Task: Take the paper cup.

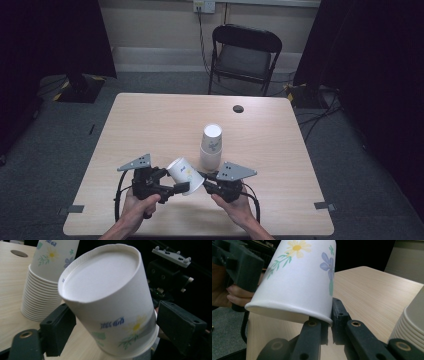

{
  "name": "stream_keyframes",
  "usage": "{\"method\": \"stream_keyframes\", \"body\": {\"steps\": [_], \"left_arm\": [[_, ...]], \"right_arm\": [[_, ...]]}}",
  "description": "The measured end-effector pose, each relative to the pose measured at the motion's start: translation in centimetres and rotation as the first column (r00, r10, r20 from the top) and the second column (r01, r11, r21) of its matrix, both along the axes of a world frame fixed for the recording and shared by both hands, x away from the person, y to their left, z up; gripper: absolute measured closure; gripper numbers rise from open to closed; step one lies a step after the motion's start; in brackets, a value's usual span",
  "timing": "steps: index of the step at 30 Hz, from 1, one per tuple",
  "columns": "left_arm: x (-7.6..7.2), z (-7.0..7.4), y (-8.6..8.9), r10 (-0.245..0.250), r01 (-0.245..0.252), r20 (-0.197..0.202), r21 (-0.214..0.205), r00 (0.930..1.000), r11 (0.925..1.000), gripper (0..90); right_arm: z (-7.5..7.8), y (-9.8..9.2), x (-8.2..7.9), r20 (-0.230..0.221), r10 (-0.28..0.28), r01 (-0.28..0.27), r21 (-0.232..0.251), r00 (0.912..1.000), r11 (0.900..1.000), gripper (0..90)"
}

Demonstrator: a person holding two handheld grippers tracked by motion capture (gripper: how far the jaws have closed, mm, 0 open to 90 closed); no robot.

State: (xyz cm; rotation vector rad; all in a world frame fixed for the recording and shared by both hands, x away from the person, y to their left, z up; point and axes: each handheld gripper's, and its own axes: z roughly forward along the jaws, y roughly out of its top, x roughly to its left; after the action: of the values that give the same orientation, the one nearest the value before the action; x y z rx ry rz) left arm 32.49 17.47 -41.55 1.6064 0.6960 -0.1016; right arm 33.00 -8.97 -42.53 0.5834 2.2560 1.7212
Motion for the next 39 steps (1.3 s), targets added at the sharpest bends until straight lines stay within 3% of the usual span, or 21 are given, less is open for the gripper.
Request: {"method": "stream_keyframes", "body": {"steps": [7,15,18,23,25,30,32,33,34,35,39], "left_arm": [[0.0,0.3,0.5,0.025,-0.028,0.056,0.054,0.9981,0.9981,15.7],[0.0,0.4,0.7,0.025,-0.046,0.135,0.151,0.9905,0.9875,20.3],[0.2,0.3,0.8,0.033,-0.054,0.133,0.157,0.9906,0.9861,24.9],[0.4,0.4,1.2,0.059,-0.092,0.174,0.193,0.9831,0.9769,29.8],[0.4,0.5,1.3,0.067,-0.113,0.205,0.223,0.9765,0.9682,32.1],[0.5,0.5,1.2,0.079,-0.142,0.236,0.264,0.9686,0.9541,36.3],[0.5,0.5,1.1,0.076,-0.14,0.235,0.269,0.969,0.9529,36.3],[0.4,0.5,1.0,0.069,-0.141,0.254,0.278,0.9647,0.9502,36.3],[0.4,0.5,1.0,0.069,-0.141,0.254,0.278,0.9647,0.9502,36.0],[0.2,0.6,0.9,0.055,-0.136,0.265,0.297,0.9626,0.9451,35.5],[-0.1,0.7,0.6,0.043,-0.134,0.287,0.304,0.957,0.9431,35.3]], "right_arm": [[0.3,-0.9,0.5,-0.014,-0.036,0.036,-0.003,0.9992,0.9993,85.9],[0.1,-1.5,1.1,-0.053,-0.064,0.062,-0.036,0.9965,0.9974,85.9],[0.0,-1.7,1.4,-0.078,-0.077,0.073,-0.049,0.994,0.9961,86.0],[-0.3,-1.9,2.0,-0.114,-0.092,0.081,-0.093,0.9893,0.9924,86.1],[-0.4,-2.0,2.1,-0.131,-0.099,0.085,-0.109,0.9864,0.9905,86.1],[-0.8,-2.2,2.3,-0.166,-0.123,0.098,-0.153,0.9784,0.9833,86.4],[-0.8,-2.2,2.3,-0.179,-0.125,0.095,-0.166,0.9758,0.9815,86.4],[-0.9,-2.2,2.4,-0.194,-0.12,0.084,-0.182,0.9737,0.9797,86.4],[-0.9,-2.2,2.4,-0.194,-0.12,0.084,-0.182,0.9737,0.9797,86.4],[-1.0,-2.1,2.4,-0.208,-0.118,0.076,-0.2,0.971,0.9769,86.4],[-1.4,-1.8,2.3,-0.225,-0.085,0.032,-0.229,0.9706,0.9728,86.5]]}}
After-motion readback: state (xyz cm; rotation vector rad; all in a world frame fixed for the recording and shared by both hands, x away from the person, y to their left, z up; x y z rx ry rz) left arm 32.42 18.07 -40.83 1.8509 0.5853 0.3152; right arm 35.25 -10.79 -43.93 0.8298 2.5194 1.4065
